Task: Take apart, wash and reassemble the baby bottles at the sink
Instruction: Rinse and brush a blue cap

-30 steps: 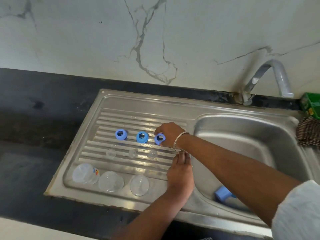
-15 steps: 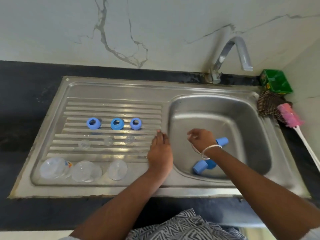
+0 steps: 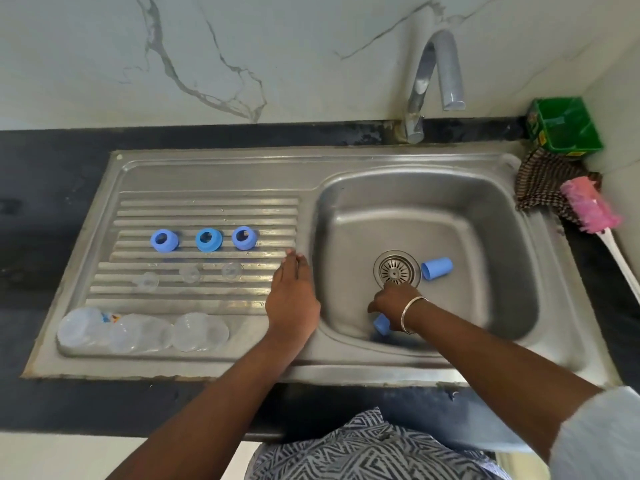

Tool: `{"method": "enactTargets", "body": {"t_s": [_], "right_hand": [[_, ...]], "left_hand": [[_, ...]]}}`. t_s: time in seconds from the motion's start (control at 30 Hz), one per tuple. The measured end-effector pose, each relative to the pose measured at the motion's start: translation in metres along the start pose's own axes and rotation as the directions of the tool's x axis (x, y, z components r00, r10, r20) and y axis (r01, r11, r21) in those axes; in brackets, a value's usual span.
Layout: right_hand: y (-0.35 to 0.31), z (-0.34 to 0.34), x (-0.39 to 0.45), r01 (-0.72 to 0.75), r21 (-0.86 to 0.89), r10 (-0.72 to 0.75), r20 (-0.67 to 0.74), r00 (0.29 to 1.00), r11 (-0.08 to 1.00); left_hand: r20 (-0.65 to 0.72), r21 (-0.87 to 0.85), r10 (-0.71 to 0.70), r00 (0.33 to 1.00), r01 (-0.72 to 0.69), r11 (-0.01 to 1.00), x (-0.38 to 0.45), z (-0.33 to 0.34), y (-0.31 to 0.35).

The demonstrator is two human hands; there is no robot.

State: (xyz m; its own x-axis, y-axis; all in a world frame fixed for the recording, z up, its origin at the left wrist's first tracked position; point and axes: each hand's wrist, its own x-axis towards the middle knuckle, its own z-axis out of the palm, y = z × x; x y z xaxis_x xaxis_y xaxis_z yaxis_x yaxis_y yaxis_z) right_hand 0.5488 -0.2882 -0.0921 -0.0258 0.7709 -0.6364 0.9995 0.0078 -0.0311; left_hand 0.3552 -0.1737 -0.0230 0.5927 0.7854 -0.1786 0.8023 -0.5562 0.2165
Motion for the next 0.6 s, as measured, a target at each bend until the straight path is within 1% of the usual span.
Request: {"method": "enactTargets", "body": {"t_s": [0.17,0.23,0.3,0.33,0.37,0.4,0.43,0.47,0.5,0.53,0.57,0.6], "right_hand": [[0.008,0.013,0.009,0.114,0.002,-0.114,0.046,0.992,0.993],[0.011,0.016,0.011,0.150,0.023,-0.151,0.038,0.988,0.988],[0.019,0.020,0.013,0.137,0.141,-0.133,-0.038,0.990,0.981],[0.023,0.019,0.012,0.118,0.264,-0.092,-0.107,0.990,0.957],[0.026,0.019,0.012,0.104,0.421,-0.025,-0.188,0.982,0.901],[0.029,0.016,0.010,0.099,0.584,0.068,-0.256,0.964,0.806],[0.035,0.013,0.009,0.102,0.722,0.174,-0.297,0.939,0.685],[0.039,0.009,0.008,0.091,0.834,0.288,-0.288,0.913,0.544],[0.045,0.004,0.006,0.085,0.918,0.405,-0.253,0.879,0.388],[0.049,-0.001,0.005,0.080,0.971,0.504,-0.186,0.844,0.224],[0.052,-0.006,0.004,0.105,0.993,0.570,-0.115,0.814,0.050],[0.057,-0.009,0.002,0.145,0.980,0.598,-0.035,0.801,-0.138]], "left_hand": [[-0.012,-0.073,-0.068,0.998,0.067,0.995,0.001,0.002,0.006],[-0.025,-0.099,-0.096,0.995,0.093,0.991,0.003,0.003,0.009],[-0.060,-0.107,-0.108,0.992,0.101,0.989,0.006,0.003,0.015],[-0.073,-0.091,-0.110,0.991,0.103,0.991,0.007,0.004,0.021],[-0.070,-0.063,-0.116,0.991,0.112,0.992,0.008,0.005,0.025],[-0.058,-0.026,-0.126,0.990,0.124,0.992,0.009,0.005,0.030],[-0.052,0.018,-0.127,0.991,0.128,0.992,0.013,0.007,0.037],[-0.045,0.049,-0.121,0.992,0.123,0.991,0.015,0.008,0.044],[-0.032,0.061,-0.102,0.994,0.104,0.993,0.020,0.010,0.054],[-0.022,0.064,-0.087,0.996,0.089,0.994,0.023,0.013,0.062],[-0.005,0.033,-0.077,0.997,0.077,0.996,0.026,0.014,0.071],[0.032,-0.031,-0.082,0.996,0.083,0.996,0.030,0.017,0.082]]}}
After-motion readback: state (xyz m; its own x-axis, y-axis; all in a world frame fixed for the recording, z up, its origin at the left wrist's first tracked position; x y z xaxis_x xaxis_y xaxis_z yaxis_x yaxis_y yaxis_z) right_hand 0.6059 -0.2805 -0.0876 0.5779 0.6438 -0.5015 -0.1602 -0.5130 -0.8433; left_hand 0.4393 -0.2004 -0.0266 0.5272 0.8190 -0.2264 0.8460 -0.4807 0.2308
